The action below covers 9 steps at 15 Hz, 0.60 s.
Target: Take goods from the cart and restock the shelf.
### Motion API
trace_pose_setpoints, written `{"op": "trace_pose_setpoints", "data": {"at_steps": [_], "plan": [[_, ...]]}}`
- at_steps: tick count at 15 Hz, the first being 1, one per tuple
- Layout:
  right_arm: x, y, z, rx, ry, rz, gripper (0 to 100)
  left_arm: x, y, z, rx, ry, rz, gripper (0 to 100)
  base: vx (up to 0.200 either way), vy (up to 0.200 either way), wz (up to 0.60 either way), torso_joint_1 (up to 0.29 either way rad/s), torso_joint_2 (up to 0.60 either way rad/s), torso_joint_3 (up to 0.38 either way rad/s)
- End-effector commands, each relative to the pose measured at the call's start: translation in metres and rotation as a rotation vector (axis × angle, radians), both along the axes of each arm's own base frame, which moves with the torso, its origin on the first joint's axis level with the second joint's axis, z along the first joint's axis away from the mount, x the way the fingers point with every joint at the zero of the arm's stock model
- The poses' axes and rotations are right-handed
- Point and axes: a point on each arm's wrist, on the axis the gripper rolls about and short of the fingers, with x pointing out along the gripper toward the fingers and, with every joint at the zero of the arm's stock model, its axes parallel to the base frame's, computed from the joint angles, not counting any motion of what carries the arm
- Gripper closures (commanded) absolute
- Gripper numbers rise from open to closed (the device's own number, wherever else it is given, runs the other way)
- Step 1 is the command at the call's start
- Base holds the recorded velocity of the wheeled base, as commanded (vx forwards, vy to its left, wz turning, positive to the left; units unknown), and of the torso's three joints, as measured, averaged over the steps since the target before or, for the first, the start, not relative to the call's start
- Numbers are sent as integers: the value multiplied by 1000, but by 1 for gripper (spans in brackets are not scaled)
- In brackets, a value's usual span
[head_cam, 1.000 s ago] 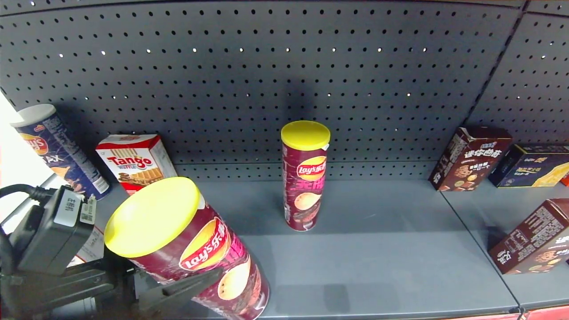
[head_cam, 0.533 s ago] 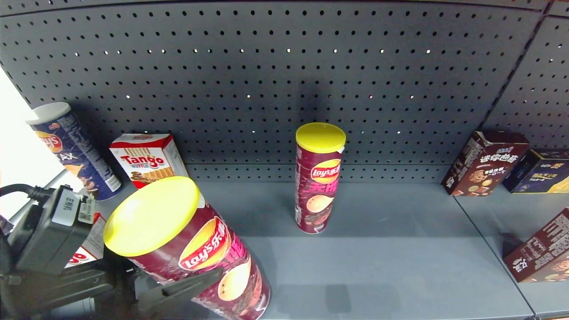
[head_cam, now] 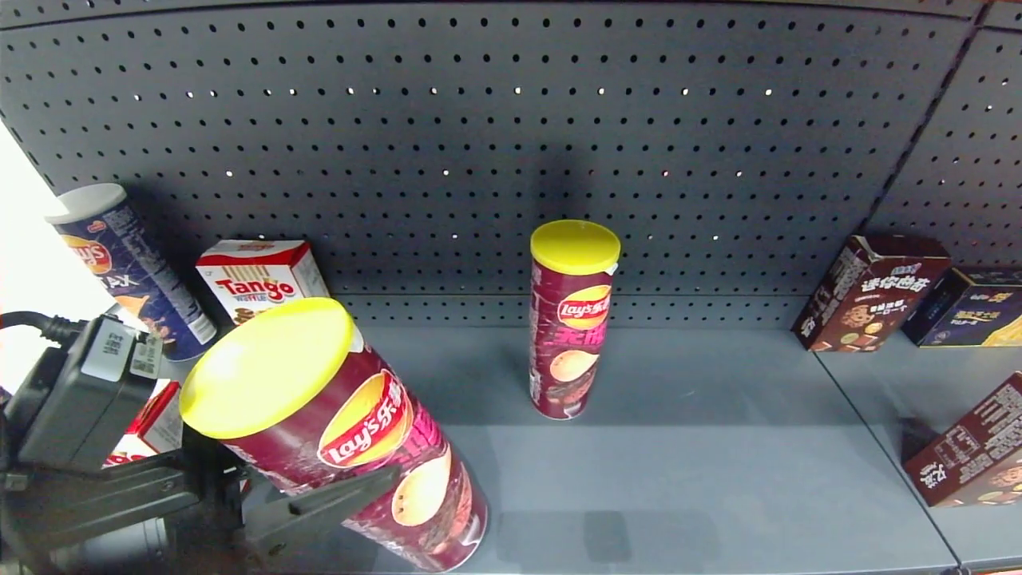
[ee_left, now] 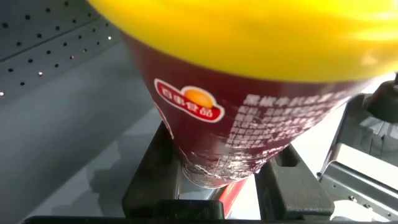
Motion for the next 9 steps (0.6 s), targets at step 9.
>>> {"op": "trace_pose_setpoints", "data": {"at_steps": [9], "plan": [[91,20,140,-138,154,454,0,2,-1,4,-6,-4,3,100,0,0,0,0,0,0]]}}
